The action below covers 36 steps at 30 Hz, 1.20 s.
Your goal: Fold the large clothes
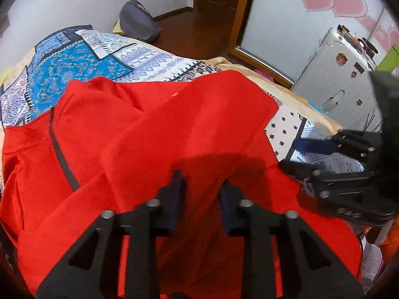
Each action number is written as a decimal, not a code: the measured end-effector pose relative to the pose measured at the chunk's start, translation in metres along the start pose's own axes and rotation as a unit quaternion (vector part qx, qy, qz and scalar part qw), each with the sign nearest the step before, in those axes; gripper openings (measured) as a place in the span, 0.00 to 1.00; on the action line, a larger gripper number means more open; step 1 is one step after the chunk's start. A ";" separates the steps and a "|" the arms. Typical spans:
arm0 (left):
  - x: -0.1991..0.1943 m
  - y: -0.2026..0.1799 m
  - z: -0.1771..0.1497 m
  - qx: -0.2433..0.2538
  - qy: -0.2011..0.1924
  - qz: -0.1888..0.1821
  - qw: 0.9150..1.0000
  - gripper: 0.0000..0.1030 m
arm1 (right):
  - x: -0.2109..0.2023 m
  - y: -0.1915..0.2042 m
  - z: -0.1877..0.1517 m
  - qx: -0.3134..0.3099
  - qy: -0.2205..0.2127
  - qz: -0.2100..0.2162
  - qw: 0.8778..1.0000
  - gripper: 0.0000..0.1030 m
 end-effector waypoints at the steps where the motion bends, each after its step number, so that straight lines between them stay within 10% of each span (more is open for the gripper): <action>1: -0.002 0.003 -0.001 -0.003 -0.003 0.001 1.000 0.14 | 0.002 0.001 0.000 -0.003 -0.001 -0.001 1.000 0.37; 15: -0.110 0.092 -0.055 -0.150 -0.129 0.020 0.980 0.03 | 0.004 0.002 -0.001 -0.018 -0.001 -0.011 1.000 0.39; 23: -0.077 0.137 -0.141 -0.251 -0.073 0.010 0.965 0.07 | 0.005 0.007 0.001 -0.023 0.006 -0.026 0.999 0.43; 28: -0.055 0.134 -0.163 -0.247 -0.028 0.031 0.968 0.26 | 0.002 0.008 0.002 -0.020 0.016 -0.030 0.999 0.43; 36: -0.098 0.097 -0.135 -0.155 -0.073 0.083 0.982 0.43 | -0.034 0.022 0.012 -0.035 -0.021 -0.034 0.999 0.43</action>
Point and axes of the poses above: each gripper's, at about its wrist camera, not at the fingertips, and x roughly the way its jaws point, y to its left, z to its top, the point moved 6 cm from there along x, roughly the way its jaws point, and after that the axes turned 12 degrees about y, right-handed, at the moved point
